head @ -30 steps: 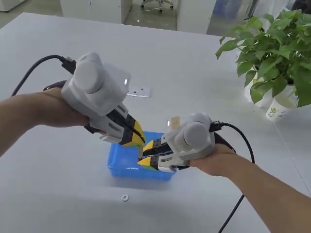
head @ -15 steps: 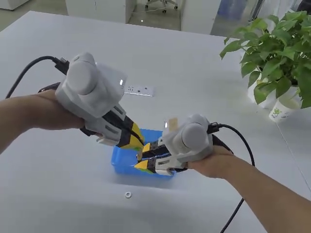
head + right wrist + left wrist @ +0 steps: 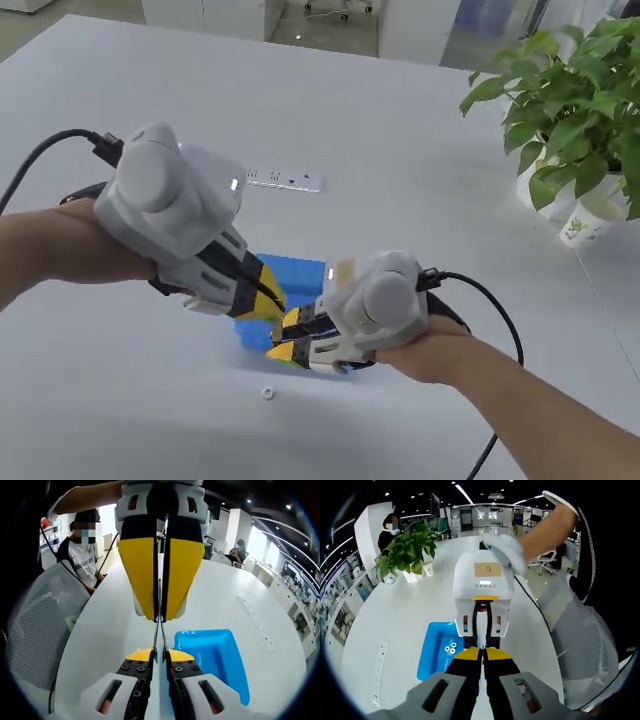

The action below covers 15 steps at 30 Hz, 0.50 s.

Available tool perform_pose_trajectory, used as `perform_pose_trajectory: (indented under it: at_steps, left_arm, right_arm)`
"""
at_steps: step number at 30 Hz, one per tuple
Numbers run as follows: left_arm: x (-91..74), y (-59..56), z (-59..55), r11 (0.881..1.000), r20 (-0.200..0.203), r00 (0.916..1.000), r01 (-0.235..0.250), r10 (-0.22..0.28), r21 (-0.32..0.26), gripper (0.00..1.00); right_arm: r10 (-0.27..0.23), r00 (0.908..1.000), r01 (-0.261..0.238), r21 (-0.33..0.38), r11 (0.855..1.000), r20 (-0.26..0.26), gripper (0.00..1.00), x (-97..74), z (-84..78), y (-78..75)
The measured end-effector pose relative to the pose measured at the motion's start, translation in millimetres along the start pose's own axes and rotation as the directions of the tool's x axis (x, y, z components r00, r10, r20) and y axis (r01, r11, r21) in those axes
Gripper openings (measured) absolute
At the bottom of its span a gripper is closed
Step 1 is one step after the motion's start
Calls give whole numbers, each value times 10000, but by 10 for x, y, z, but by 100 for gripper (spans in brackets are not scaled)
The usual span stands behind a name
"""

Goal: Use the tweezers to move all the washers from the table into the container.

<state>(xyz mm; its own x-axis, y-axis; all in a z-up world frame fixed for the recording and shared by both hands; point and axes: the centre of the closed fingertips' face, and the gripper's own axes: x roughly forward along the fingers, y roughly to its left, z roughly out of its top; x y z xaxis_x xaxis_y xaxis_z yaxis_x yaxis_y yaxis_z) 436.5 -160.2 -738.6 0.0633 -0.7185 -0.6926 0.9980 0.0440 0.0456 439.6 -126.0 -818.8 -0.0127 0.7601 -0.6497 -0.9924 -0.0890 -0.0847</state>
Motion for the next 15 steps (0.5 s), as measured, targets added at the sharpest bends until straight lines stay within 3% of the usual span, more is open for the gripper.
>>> perform_pose_trajectory:
  at_steps: [6, 15]
  left_arm:
    - [44, -87, -73, 9999, -196, 9997, 139, -139, -30, 5]
    - [76, -128, -159, 9998, -393, 9990, 193, -196, -69, 5]
  right_arm:
    - [83, 9999, -83, -23, 10000, -71, 12, 67, -49, 90]
    - [124, 9998, -124, -29, 9999, -133, 12, 125, -106, 130]
